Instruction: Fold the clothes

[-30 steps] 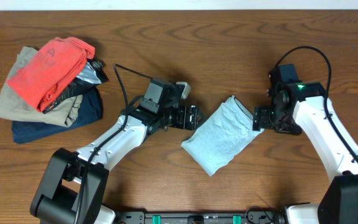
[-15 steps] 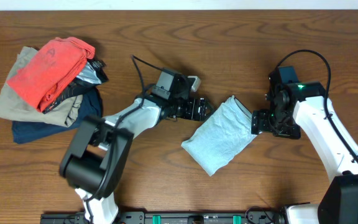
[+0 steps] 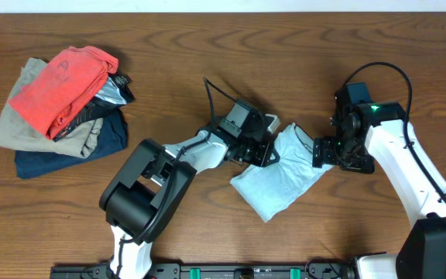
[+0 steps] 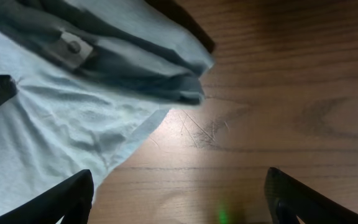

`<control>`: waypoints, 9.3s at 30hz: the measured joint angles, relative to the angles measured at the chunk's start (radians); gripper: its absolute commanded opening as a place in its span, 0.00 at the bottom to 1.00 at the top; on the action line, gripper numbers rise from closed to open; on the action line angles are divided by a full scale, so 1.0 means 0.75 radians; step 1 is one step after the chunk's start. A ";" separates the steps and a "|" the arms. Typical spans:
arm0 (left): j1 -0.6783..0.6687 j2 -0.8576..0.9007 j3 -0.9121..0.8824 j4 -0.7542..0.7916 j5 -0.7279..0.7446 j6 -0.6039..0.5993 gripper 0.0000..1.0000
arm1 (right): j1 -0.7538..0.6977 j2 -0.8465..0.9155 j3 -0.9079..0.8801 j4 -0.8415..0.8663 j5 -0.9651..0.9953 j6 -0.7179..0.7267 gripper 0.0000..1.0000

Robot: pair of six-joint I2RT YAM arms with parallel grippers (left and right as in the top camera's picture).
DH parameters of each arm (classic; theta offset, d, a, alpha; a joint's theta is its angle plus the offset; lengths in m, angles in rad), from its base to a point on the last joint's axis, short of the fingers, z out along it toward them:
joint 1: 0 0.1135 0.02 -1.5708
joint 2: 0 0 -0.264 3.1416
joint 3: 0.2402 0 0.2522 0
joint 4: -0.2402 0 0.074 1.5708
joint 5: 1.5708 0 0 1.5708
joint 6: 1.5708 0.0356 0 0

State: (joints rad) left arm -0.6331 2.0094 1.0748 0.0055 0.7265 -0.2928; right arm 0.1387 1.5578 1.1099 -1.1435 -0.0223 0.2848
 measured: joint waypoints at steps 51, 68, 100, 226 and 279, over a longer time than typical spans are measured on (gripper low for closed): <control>1.573 -0.584 0.163 -0.170 -0.496 0.071 0.98 | -0.032 0.000 0.000 -0.009 0.024 0.001 0.91; 0.815 -0.584 0.172 -0.926 -0.638 0.086 0.98 | -0.060 0.000 0.020 0.212 -0.181 -0.113 0.99; 0.614 -1.996 0.085 -1.570 -0.874 0.263 0.98 | -0.149 -1.217 -0.500 0.294 -0.119 -0.217 0.99; 0.739 -2.553 -0.721 -1.034 -0.974 0.317 0.98 | -0.149 -2.061 -1.470 1.433 -0.029 -0.516 0.99; 0.748 -2.666 -1.409 -0.040 -0.967 0.307 0.98 | -0.149 -2.061 -1.470 1.434 -0.029 -0.515 0.99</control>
State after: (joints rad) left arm -0.0719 0.0101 0.0177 -0.0246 0.0013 -0.0628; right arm 0.0269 0.0120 0.0071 -0.0677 -0.0441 -0.1017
